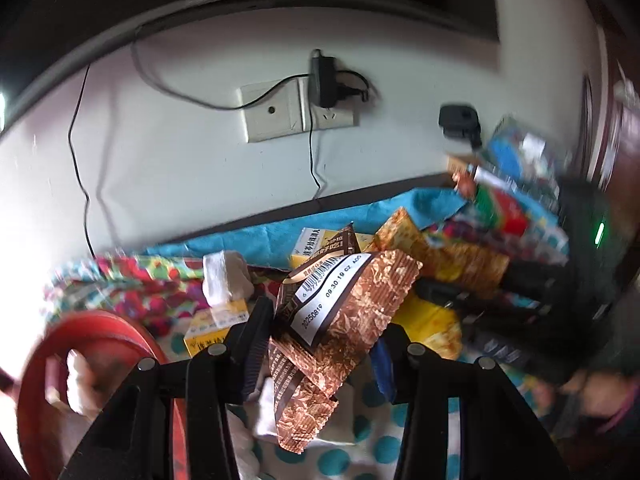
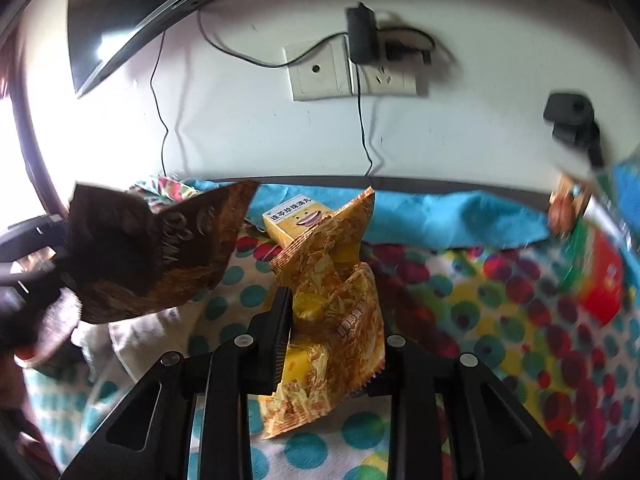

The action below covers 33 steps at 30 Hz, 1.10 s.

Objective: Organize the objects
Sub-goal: 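Grasp the brown snack bag with the left gripper while the right grasps the yellow snack bag, then carry the brown snack bag over the red tray with the left gripper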

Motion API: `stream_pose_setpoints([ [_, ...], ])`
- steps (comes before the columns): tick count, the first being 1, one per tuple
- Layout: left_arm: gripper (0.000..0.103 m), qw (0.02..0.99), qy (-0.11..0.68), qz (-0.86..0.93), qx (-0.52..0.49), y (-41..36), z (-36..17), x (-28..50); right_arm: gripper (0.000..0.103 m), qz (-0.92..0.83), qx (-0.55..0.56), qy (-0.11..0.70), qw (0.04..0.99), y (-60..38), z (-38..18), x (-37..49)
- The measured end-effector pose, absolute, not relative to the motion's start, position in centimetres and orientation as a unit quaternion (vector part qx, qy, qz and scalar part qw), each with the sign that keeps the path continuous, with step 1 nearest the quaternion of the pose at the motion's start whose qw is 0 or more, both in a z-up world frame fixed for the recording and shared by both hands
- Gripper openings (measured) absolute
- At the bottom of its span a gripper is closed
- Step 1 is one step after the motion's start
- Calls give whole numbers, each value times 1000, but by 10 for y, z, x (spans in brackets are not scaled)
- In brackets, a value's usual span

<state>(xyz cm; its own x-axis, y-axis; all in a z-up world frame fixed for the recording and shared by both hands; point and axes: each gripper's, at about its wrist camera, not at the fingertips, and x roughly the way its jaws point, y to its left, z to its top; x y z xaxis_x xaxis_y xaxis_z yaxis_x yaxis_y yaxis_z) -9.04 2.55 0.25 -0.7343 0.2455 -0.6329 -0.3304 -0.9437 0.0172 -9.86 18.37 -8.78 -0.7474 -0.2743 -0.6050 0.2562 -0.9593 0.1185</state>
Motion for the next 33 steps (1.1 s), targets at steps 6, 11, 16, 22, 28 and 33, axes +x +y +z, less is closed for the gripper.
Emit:
stream_pose_setpoints([
  [6, 46, 146, -7, 929, -340, 2, 18, -87, 26, -934, 335, -8, 126, 184, -90, -106],
  [11, 46, 112, -36, 927, -355, -10, 22, -81, 26, -933, 340, -1, 114, 182, -93, -107],
  [16, 46, 85, -22, 929, -359, -14, 29, -68, 26, -935, 338, 10, 110, 178, -93, -105],
  [22, 46, 67, -4, 935, -348, -15, 43, -51, 26, -937, 333, 28, 101, 173, -91, -103],
  [28, 46, 58, -8, 936, -348, -24, 53, -44, 26, -937, 332, 31, 99, 172, -91, -104],
  [33, 46, 52, -20, 938, -341, -38, 66, -34, 26, -938, 330, 36, 98, 171, -91, -103],
])
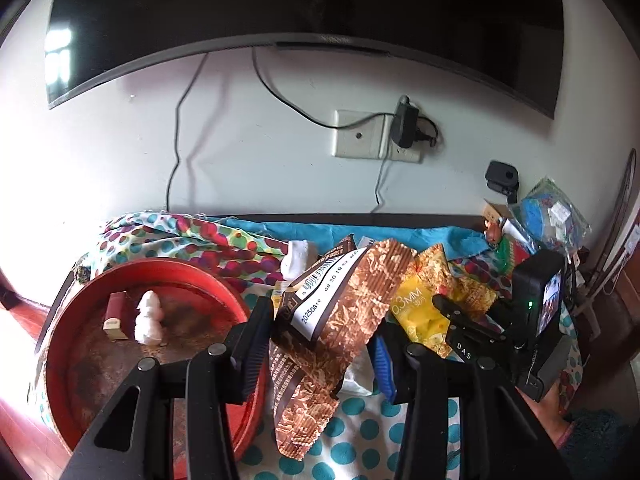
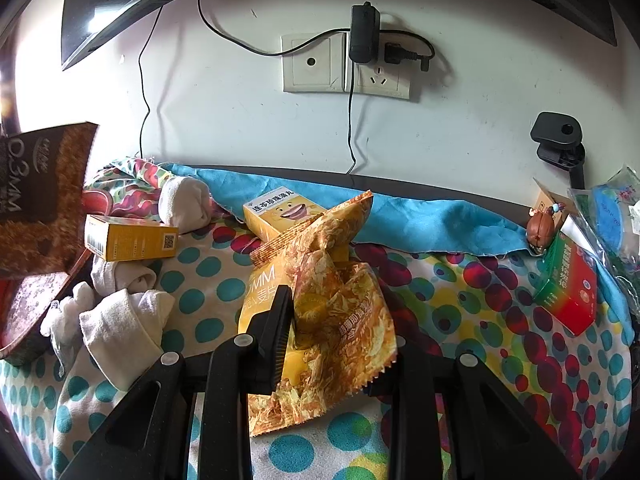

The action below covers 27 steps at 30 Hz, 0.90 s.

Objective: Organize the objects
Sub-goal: 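Carry the brown snack bag over the red tray with the left gripper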

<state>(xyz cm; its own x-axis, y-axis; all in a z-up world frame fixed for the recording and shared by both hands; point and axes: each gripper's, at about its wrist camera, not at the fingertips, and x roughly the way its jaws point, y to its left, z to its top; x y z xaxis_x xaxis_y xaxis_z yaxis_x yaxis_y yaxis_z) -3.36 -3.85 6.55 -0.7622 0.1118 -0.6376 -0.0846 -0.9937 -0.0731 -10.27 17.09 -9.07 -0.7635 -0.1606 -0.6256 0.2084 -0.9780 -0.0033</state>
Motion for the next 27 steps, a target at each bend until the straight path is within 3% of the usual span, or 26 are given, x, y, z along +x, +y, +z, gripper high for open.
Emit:
stream_pose_setpoints([
  [18, 46, -90, -62, 929, -352, -165, 64, -20, 27, -938, 330, 36, 101, 169, -92, -102],
  [27, 46, -175, -37, 913, -367, -208, 42, -36, 28, -937, 331, 36, 101, 169, -93, -102],
])
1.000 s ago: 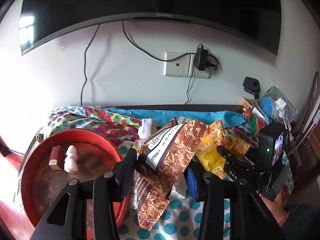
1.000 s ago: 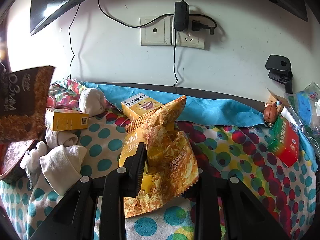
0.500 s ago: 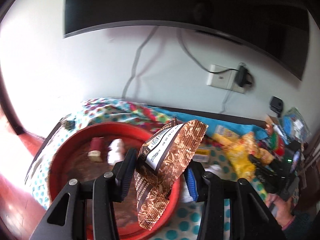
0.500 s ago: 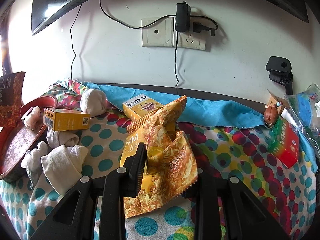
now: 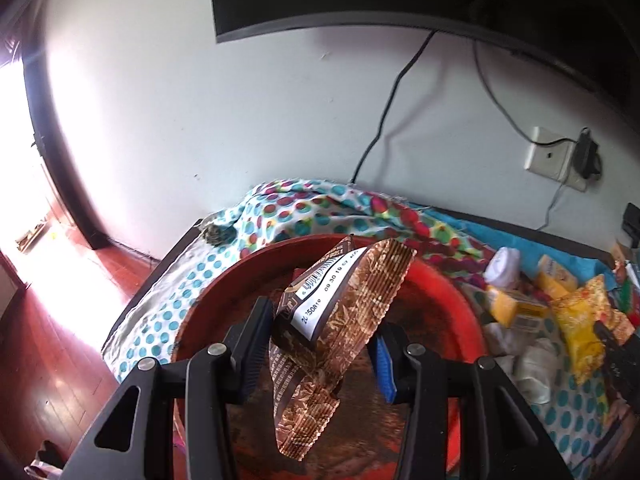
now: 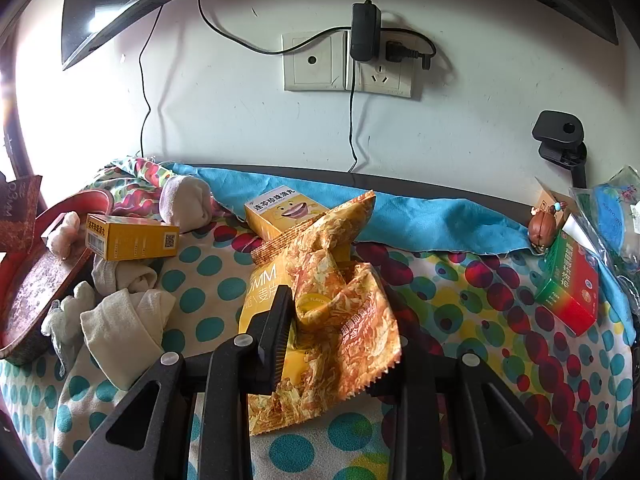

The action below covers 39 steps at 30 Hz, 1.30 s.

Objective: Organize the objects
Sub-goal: 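Carry the brown snack bag over the red tray with the left gripper, then lower the brown bag into the tray and open the left gripper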

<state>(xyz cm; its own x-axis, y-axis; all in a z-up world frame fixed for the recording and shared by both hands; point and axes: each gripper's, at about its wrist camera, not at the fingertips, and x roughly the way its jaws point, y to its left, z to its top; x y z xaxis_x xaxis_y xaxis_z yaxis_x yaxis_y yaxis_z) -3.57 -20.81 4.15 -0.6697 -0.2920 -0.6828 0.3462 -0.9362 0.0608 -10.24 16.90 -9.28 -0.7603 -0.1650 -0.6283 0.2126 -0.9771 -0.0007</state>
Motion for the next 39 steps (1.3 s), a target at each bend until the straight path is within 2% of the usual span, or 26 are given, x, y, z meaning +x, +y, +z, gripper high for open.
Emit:
stream_pose_setpoints([
  [7, 46, 172, 73, -907, 378, -233, 20, -46, 28, -937, 332, 36, 100, 169, -94, -103],
  [18, 46, 207, 33, -907, 365, -246, 8, -60, 28, -936, 335, 38, 98, 171, -96, -104],
  [33, 56, 191, 22, -908, 371, -223, -3, -63, 28, -936, 336, 44, 95, 169, -95, -104],
  [39, 64, 171, 53, -913, 368, -220, -5, -62, 29, -936, 336, 45, 95, 169, -95, -104],
])
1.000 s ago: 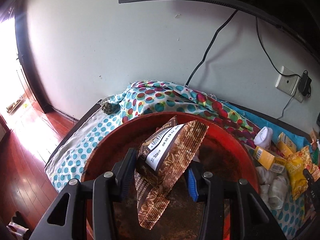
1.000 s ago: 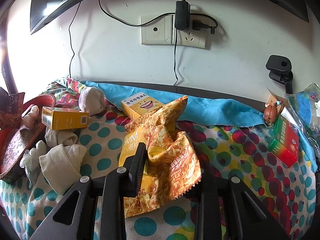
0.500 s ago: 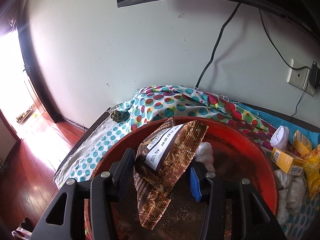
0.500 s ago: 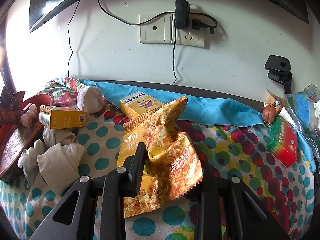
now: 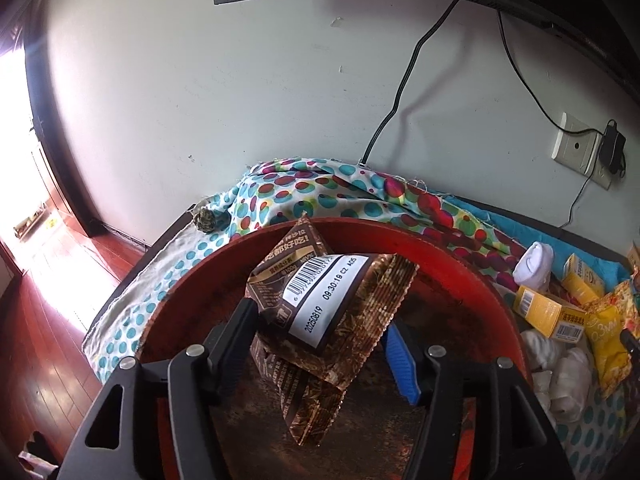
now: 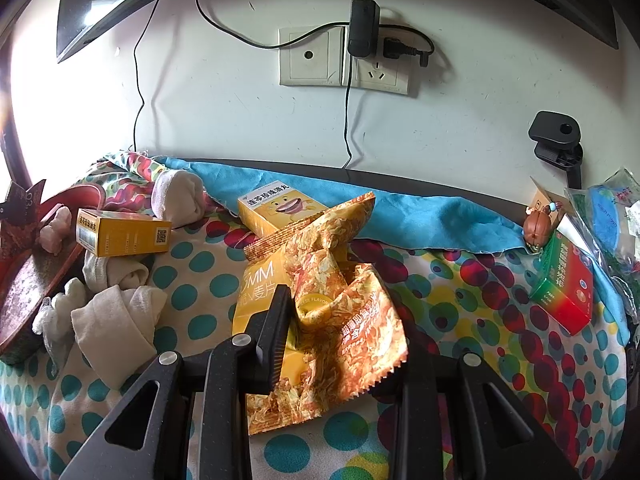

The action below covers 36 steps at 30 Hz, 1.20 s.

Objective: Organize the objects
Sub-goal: 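Lower the brown bag into the tray and open the left gripper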

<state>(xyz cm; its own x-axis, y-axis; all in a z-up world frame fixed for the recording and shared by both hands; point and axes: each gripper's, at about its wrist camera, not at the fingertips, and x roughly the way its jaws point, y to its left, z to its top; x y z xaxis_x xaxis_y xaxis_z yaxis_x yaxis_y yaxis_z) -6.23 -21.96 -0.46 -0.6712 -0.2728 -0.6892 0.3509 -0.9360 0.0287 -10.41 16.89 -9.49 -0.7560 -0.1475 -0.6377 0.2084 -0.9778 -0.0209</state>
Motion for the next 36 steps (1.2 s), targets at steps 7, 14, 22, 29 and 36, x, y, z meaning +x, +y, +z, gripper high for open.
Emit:
stream_pose_setpoints([
  [7, 68, 160, 77, -918, 355, -217, -6, -60, 29, -936, 337, 48, 94, 169, -95, -105],
  [14, 71, 149, 94, -921, 348, -209, -12, -60, 30, -935, 339, 55, 91, 168, -95, -106],
  [22, 71, 132, 131, -925, 331, -212, -10, -53, 30, -934, 340, 57, 90, 168, -95, -106],
  [29, 71, 131, 149, -925, 325, -215, -9, -46, 30, -934, 342, 58, 89, 168, -95, -107],
  [36, 71, 140, 139, -934, 298, -215, 7, -30, 30, -934, 342, 59, 89, 168, -96, -108],
])
